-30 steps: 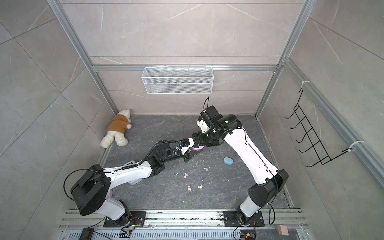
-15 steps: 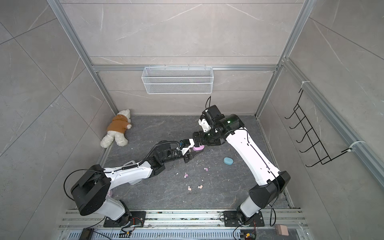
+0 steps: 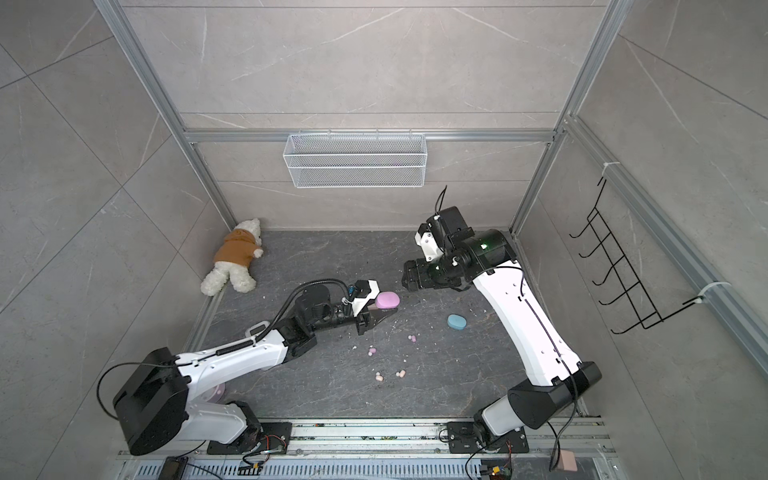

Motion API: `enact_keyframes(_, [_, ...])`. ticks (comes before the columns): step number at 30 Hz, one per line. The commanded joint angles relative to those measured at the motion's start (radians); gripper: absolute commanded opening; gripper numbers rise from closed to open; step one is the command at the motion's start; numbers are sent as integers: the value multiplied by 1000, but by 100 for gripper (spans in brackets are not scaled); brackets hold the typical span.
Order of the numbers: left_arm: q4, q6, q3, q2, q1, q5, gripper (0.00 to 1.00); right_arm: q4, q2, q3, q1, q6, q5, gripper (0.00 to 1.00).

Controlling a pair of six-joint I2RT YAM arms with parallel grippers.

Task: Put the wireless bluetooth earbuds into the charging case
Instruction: 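Open the right gripper off the pink case and move it to the lid, then flip the pink case lid open with the right gripper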

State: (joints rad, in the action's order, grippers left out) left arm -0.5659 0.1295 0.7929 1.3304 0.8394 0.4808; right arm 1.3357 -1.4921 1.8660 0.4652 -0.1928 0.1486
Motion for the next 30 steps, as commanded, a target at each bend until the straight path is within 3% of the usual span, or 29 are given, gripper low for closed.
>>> enact_keyframes(1, [143, -41, 50, -81, -9, 87, 11, 3, 98, -43, 3, 156, -30, 84])
enact_keyframes(8, [264, -129, 83, -123, -101, 258, 10, -214, 306, -241, 63, 362, 92, 80])
enact_keyframes(11, [325, -106, 112, -112, -109, 306, 10, -311, 359, -321, 117, 428, 129, 80])
enact_keyframes(18, [345, -93, 127, -106, -109, 357, 10, -345, 309, -326, 218, 486, 33, 78])
enact_keyframes(30, [386, -67, 145, -106, -108, 371, 10, -370, 252, -337, 317, 524, 3, 77])
